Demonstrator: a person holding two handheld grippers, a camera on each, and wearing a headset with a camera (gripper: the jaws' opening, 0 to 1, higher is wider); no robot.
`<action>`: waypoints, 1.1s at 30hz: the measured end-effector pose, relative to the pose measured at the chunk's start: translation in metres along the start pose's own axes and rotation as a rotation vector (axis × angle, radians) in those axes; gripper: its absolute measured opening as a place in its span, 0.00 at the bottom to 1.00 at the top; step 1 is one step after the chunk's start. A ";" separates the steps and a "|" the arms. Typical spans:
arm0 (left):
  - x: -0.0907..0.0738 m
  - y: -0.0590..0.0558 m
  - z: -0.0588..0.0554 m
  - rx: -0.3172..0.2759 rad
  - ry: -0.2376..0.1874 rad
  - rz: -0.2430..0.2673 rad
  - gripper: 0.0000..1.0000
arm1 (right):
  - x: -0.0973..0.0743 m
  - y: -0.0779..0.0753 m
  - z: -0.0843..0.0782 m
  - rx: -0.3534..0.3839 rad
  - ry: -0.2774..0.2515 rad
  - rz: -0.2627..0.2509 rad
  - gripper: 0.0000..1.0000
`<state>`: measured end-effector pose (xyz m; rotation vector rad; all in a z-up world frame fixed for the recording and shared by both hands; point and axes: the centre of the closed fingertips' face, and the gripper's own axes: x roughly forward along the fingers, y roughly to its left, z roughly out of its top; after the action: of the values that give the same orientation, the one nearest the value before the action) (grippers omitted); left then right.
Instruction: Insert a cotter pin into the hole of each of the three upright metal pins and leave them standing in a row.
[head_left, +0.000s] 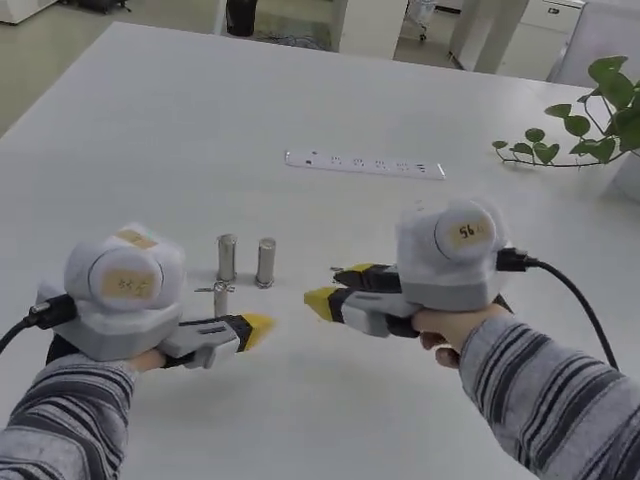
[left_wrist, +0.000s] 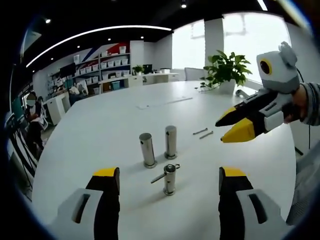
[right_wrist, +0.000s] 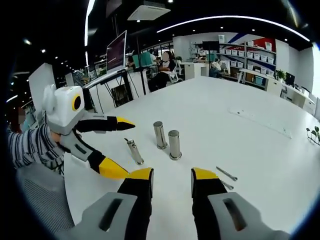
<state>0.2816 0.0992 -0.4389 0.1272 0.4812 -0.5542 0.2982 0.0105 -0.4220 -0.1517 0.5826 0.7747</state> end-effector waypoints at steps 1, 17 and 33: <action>0.000 0.000 0.001 0.001 -0.002 -0.002 0.83 | 0.004 0.000 0.003 -0.002 -0.004 0.001 0.27; -0.007 -0.002 0.007 -0.042 -0.022 -0.026 0.99 | 0.067 0.003 0.019 -0.028 0.006 0.007 0.26; -0.002 -0.003 0.002 -0.013 0.011 -0.040 0.99 | 0.087 -0.006 0.014 0.042 -0.019 -0.005 0.14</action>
<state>0.2788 0.0971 -0.4362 0.1083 0.4991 -0.5894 0.3575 0.0643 -0.4586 -0.1071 0.5799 0.7582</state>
